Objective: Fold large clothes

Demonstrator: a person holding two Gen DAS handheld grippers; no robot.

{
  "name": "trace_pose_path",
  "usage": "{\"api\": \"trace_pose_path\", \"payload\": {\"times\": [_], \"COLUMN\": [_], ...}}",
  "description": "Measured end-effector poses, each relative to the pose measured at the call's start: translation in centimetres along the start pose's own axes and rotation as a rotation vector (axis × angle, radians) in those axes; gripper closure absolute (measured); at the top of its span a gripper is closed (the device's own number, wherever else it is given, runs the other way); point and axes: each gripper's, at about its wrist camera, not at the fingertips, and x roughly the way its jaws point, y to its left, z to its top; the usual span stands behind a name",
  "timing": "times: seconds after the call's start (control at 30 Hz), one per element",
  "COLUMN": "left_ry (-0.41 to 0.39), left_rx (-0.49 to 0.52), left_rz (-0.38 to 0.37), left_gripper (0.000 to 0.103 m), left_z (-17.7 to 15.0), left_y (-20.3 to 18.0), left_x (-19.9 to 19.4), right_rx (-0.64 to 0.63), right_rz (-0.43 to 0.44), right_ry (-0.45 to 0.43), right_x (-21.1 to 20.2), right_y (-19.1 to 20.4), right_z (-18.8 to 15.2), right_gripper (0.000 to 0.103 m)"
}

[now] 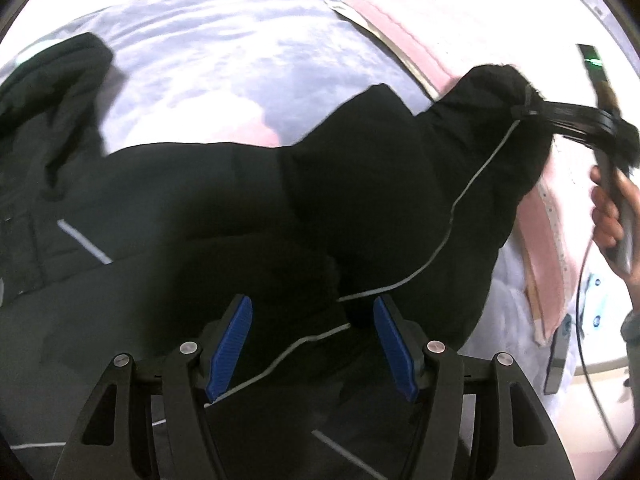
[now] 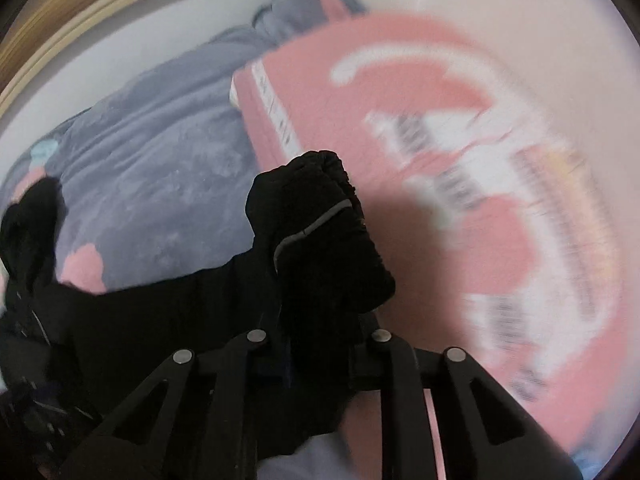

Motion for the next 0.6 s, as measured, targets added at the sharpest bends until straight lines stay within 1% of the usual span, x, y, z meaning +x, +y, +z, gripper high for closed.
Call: {"api": "trace_pose_path", "payload": {"times": [0.1,0.17,0.2,0.27,0.3,0.37,0.4,0.43,0.5,0.57,0.6], "left_ry": [-0.010,-0.008,-0.001,0.030,0.052,0.108,0.112,0.109,0.094,0.053,0.031], "left_rx": [0.007,0.010,0.009,0.012,0.016,0.027,0.036,0.048,0.062,0.057,0.053], "left_rz": [-0.057,-0.085,-0.100,-0.117,-0.104,-0.041,-0.027,-0.022,-0.046,-0.092,-0.099], "left_gripper": [0.038,0.038,0.038,0.038,0.038,0.039,0.039,0.039,0.038,0.038,0.038], "left_z": [0.7,1.0,1.1,1.2,1.1,0.9,0.9,0.9,0.8,0.6,0.4], "left_y": [-1.4,-2.4,-2.9,-3.7,-3.9,-4.2,-4.3,-4.4,-4.5,-4.0,-3.6], "left_x": [0.6,1.4,2.0,3.7,4.7,7.2,7.7,7.7,6.8,4.4,3.3], "right_rx": [0.031,0.083,0.108,0.173,0.196,0.250,0.274,0.287,0.319,0.323,0.303], "right_rz": [-0.083,-0.150,-0.157,-0.129,-0.120,-0.090,-0.086,-0.086,-0.078,-0.087,-0.101], "right_ry": [-0.080,-0.106,-0.102,-0.050,-0.020,0.048,0.075,0.086,0.093,0.097,0.093], "right_x": [-4.3,-6.1,-6.2,-5.1,-4.2,-1.8,-0.6,0.2,0.9,0.8,0.5], "right_y": [-2.8,-5.7,-6.7,-8.9,-9.5,-10.6,-11.0,-11.3,-11.7,-11.3,-10.8], "right_z": [-1.0,-1.8,-2.1,-3.2,-3.7,-4.6,-5.3,-5.6,-5.8,-5.5,-5.4], "right_gripper": [0.084,0.084,0.084,0.084,0.084,0.084,0.084,0.084,0.084,0.084,0.084]}}
